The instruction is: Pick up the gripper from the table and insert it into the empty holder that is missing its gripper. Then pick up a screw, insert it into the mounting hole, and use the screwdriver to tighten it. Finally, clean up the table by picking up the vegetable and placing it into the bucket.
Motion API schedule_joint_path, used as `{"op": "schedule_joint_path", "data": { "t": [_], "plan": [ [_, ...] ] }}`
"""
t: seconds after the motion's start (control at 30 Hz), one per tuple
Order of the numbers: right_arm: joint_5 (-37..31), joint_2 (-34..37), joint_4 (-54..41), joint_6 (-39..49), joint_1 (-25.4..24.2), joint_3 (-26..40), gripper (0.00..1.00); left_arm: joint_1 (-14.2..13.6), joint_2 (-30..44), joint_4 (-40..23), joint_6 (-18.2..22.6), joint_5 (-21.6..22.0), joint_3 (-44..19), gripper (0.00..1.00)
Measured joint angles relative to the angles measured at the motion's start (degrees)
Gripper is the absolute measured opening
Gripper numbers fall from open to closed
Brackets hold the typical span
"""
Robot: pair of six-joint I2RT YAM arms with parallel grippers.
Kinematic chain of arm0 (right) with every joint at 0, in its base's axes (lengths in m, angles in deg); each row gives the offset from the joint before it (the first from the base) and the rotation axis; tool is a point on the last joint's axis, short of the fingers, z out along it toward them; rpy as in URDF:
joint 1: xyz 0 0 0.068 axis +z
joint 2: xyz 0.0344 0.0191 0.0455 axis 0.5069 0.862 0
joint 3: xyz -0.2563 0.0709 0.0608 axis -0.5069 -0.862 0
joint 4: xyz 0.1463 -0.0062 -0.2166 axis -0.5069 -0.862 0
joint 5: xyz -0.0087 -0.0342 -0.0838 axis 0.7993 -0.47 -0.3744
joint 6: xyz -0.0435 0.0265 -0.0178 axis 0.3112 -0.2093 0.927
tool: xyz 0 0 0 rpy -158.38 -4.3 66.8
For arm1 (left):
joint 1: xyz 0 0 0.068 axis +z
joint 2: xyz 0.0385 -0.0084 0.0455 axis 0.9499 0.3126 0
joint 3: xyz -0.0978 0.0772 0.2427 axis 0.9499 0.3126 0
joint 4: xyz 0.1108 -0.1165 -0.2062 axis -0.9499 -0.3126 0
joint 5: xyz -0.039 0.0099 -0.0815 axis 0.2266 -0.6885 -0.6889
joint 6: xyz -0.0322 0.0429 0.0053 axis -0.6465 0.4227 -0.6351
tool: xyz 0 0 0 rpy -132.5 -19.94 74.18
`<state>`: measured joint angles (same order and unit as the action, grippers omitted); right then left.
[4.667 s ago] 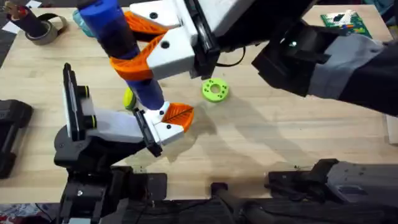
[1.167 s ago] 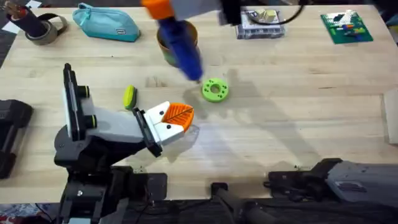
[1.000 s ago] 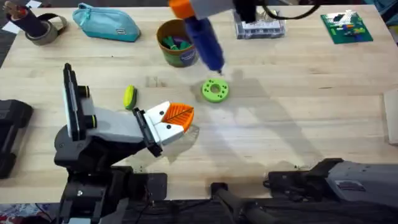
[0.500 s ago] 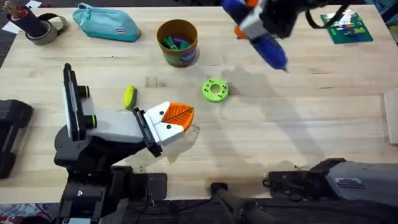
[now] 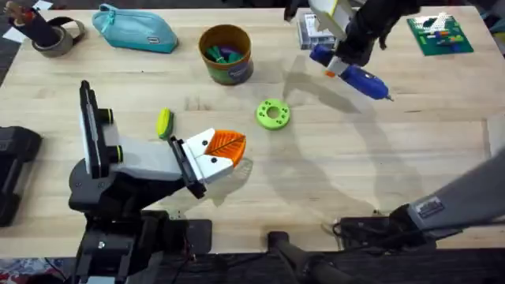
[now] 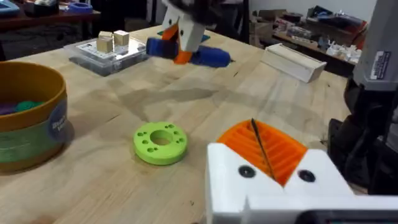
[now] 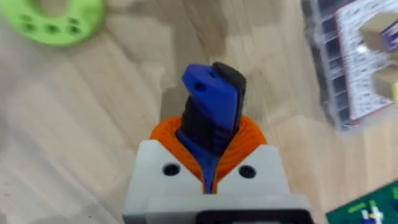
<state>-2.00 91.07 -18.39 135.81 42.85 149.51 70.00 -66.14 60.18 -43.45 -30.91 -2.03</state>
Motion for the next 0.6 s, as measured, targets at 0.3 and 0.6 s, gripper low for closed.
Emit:
{"op": "schedule_joint_path", "data": {
  "t": [0.3, 0.6],
  "plan": [
    [-0.99, 12.17, 3.06, 2.57, -2.28, -0.17, 0.043, 0.0, 0.0, 0.0, 0.0, 0.02, 0.0, 0.005],
    [-1.39, 14.31, 2.71, 3.36, -2.11, -0.04, 0.047, 0.0, 0.0, 0.02, 0.02, 0.05, 0.0, 0.015]
  ]
}}
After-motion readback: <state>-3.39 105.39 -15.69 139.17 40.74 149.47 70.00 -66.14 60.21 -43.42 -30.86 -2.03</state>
